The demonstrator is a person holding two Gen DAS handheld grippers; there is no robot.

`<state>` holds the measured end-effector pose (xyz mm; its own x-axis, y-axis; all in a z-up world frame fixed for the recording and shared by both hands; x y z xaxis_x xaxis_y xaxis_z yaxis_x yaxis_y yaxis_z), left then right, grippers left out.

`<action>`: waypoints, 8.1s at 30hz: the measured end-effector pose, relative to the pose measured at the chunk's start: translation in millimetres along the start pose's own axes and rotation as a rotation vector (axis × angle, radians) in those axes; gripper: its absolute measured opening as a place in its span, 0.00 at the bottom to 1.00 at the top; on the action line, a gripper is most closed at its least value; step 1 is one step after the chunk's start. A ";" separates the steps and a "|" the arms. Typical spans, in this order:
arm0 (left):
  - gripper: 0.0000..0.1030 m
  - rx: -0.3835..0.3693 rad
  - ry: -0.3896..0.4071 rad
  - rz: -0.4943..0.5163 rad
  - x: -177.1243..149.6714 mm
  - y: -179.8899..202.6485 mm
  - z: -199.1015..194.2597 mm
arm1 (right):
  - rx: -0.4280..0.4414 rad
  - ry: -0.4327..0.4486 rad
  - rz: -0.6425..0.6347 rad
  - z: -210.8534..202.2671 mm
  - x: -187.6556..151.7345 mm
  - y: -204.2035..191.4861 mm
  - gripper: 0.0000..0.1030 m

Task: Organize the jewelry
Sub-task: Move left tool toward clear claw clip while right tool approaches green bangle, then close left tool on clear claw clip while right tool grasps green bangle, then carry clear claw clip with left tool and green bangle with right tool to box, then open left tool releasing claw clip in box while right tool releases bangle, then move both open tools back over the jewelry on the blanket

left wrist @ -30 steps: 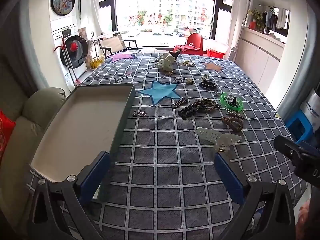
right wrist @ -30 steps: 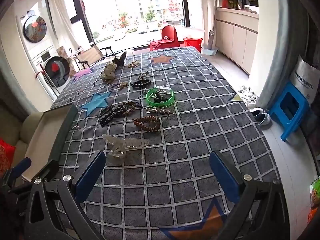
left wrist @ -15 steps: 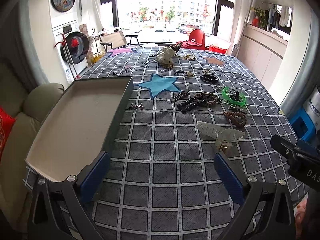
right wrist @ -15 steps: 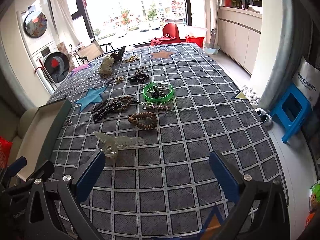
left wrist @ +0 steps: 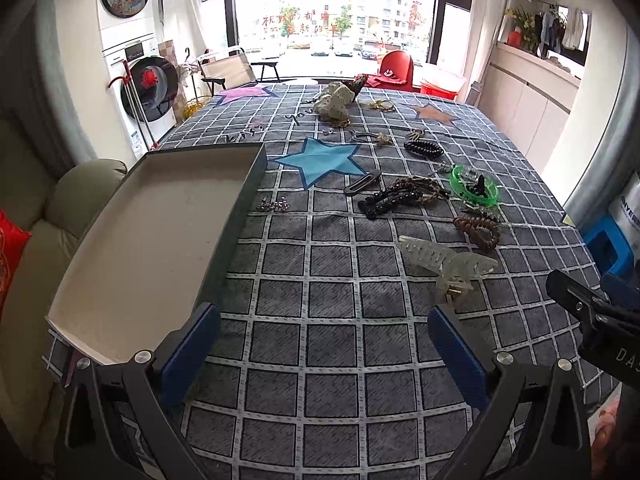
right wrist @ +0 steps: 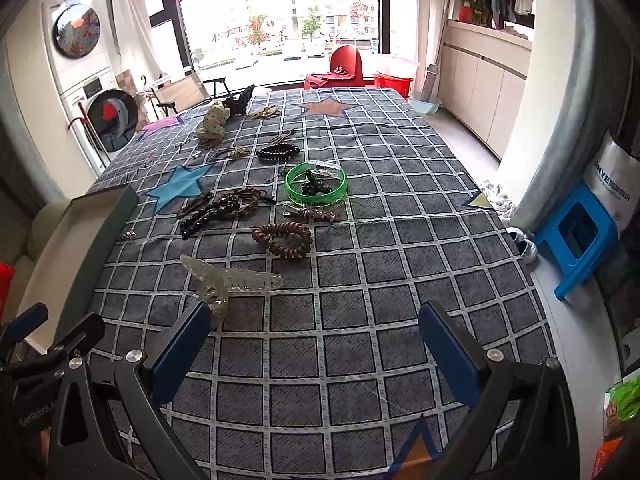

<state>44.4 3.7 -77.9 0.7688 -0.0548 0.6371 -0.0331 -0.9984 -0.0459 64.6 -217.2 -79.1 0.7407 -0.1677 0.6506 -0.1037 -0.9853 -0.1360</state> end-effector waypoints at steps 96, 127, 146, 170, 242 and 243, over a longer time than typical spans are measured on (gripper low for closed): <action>0.93 -0.174 -0.068 0.175 24.2 112.9 68.4 | 0.076 -0.118 0.092 80.5 66.0 76.9 1.00; 0.31 -0.154 -0.088 0.169 23.0 116.7 89.2 | 0.082 -0.200 0.059 173.0 102.7 37.8 0.08; 0.30 -0.182 0.005 0.128 37.8 87.4 44.5 | 0.188 -0.139 0.120 106.4 90.7 44.5 0.07; 0.30 -0.098 0.132 -0.088 54.6 -64.3 -9.6 | 0.307 -0.098 -0.080 35.2 98.4 -99.7 0.07; 1.00 0.158 -0.048 -0.204 60.8 -184.7 80.2 | 0.379 -0.218 -0.194 99.1 71.3 -218.7 0.81; 1.00 0.159 -0.044 -0.198 60.6 -180.7 76.4 | 0.378 -0.214 -0.184 95.2 69.6 -211.8 0.82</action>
<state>145.8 181.9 -89.8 0.7774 0.1462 0.6118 0.2191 -0.9746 -0.0456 201.3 -17.0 -76.1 0.8485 0.0582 0.5259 0.2617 -0.9100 -0.3216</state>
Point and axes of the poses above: each gripper's, at about its wrist camera, not at the fingertips, and z roughly the way its jaws point, y to its right, x to its top, the point moved 8 cm from there along z, roughly the way its jaws point, and after that the axes turned 6 degrees about z, right-handed, at the moved point
